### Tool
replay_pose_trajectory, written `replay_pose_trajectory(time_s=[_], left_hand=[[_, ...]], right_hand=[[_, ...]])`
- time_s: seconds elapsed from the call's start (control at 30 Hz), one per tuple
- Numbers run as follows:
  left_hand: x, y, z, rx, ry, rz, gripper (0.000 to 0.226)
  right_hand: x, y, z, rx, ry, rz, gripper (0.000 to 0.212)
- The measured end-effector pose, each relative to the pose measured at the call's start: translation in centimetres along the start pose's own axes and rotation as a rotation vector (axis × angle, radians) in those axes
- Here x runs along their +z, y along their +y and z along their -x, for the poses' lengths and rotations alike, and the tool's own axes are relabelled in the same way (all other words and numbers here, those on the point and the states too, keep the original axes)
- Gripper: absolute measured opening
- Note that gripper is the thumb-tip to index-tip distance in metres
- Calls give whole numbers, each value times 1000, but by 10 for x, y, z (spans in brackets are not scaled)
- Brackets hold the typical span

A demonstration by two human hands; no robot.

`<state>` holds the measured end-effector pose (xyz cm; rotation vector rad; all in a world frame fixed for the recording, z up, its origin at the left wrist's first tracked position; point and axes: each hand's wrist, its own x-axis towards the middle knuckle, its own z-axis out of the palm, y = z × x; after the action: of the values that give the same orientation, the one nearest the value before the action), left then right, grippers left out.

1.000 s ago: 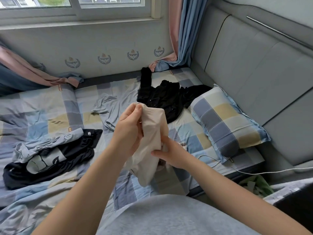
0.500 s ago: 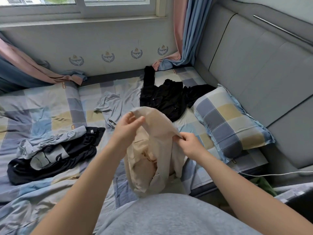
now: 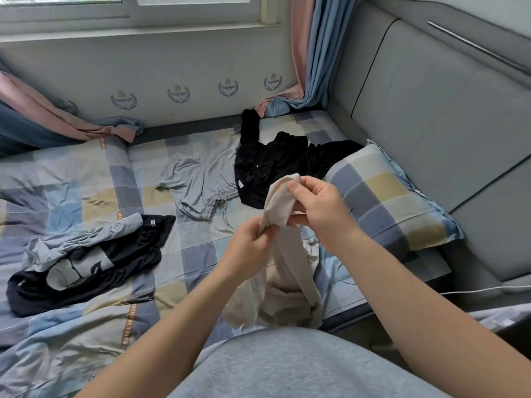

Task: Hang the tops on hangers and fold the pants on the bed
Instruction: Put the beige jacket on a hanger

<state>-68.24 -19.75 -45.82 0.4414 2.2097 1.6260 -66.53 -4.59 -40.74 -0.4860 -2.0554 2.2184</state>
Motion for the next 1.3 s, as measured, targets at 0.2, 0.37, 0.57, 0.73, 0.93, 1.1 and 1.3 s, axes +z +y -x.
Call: replay_pose_trajectory(time_s=[0.2, 0.37, 0.57, 0.73, 0.93, 1.1, 1.3], left_hand=[[-22, 4, -7, -169, 149, 356, 19], [-28, 18, -13, -180, 138, 564, 18], [-41, 18, -21, -227, 250, 543, 16], [-57, -3, -28, -273, 361, 385, 12], [-50, -16, -25, -326, 102, 54, 51], [-22, -13, -9, -238, 11, -244, 78], [0, -9, -4, -141, -266, -221, 32]], right_hand=[[-26, 50, 9, -41, -76, 183, 30], [-29, 115, 21, 197, -279, 401, 48], [-39, 145, 17, 226, -135, 684, 19], [-55, 116, 12, 292, -90, 544, 38], [-48, 71, 5, 314, 39, 182, 14], [-33, 37, 0, 289, 108, -34, 8], [-13, 9, 4, 232, 67, -200, 12]])
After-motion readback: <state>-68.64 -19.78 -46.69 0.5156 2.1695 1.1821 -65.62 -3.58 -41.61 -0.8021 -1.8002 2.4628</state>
